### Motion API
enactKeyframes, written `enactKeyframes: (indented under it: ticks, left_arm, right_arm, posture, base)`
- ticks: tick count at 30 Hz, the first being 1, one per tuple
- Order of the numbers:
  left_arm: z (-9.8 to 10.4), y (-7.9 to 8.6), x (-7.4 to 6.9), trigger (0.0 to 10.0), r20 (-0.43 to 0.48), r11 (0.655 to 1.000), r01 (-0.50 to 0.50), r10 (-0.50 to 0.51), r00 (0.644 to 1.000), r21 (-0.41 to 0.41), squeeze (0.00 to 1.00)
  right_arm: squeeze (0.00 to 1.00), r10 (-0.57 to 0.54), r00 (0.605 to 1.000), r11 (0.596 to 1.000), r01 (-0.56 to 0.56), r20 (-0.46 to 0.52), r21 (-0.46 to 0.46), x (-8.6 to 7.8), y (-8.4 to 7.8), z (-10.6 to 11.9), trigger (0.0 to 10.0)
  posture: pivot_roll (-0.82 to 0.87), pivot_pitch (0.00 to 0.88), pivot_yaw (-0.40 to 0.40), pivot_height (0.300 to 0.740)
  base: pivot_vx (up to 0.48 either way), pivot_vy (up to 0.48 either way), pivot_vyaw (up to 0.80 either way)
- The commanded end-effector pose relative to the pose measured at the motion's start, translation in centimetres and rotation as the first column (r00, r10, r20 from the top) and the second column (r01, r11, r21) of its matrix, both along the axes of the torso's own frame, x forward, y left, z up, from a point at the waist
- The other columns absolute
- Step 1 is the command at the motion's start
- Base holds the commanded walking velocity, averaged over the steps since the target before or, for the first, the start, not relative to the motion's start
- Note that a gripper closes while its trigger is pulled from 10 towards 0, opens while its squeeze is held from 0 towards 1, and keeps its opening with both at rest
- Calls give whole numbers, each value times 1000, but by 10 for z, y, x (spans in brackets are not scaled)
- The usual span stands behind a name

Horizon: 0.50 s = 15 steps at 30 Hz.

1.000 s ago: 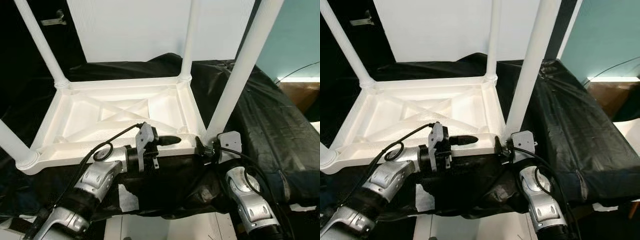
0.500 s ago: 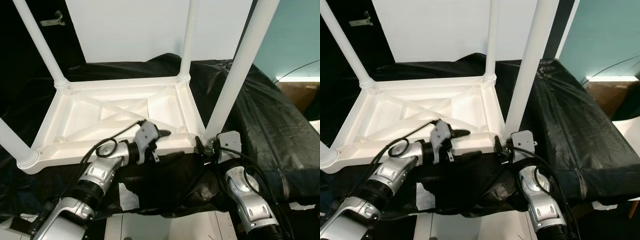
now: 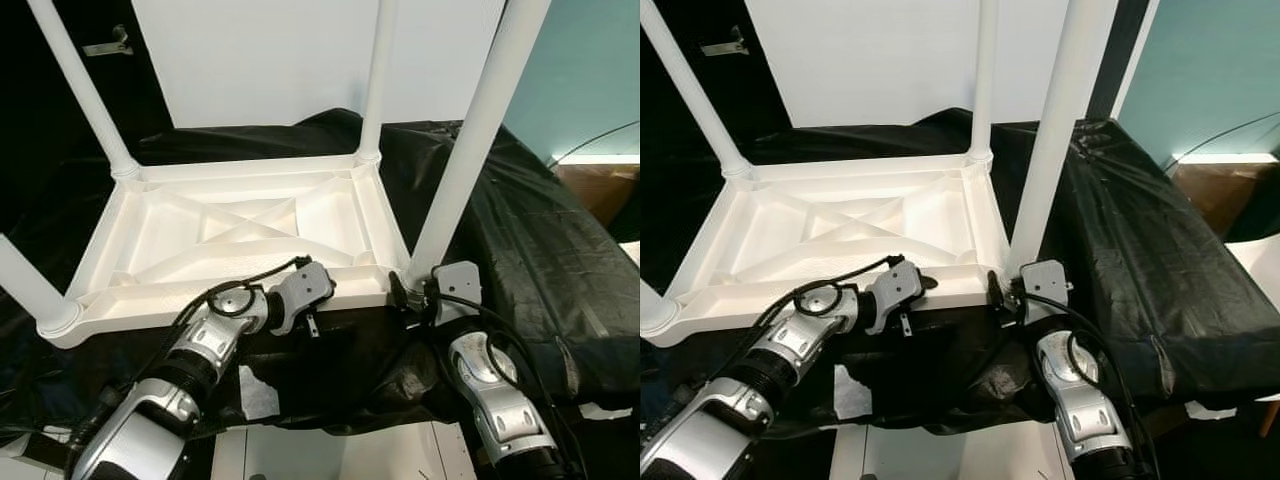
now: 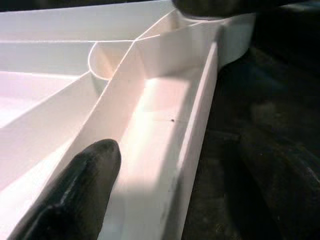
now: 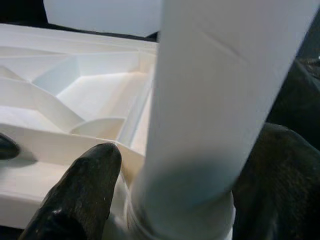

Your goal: Building children table

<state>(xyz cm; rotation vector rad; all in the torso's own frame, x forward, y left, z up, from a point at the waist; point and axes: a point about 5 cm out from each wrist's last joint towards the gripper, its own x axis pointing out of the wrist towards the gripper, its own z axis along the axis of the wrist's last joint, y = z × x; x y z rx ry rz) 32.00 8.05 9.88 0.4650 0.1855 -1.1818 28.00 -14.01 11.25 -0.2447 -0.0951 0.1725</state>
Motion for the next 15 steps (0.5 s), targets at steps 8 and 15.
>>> enactKeyframes:
  ticks: [8, 15]
  left_arm:
    - [-17, 3, -8, 0, -48, 999, 28, -26, 998, 45, 0]
    - [-20, 3, -12, 10000, -30, 995, 60, -58, 998, 78, 0]
  right_arm:
    - [0, 94, 996, 995, -94, -3, -41, 6, 2, 4, 10000]
    - [0, 292, 950, 953, -299, -112, -56, 19, -5, 14, 10000]
  posture:
    - [-58, 0, -3, 740]
    - [-44, 0, -2, 740]
  base:
    - [0, 0, 0]
    - [0, 0, 0]
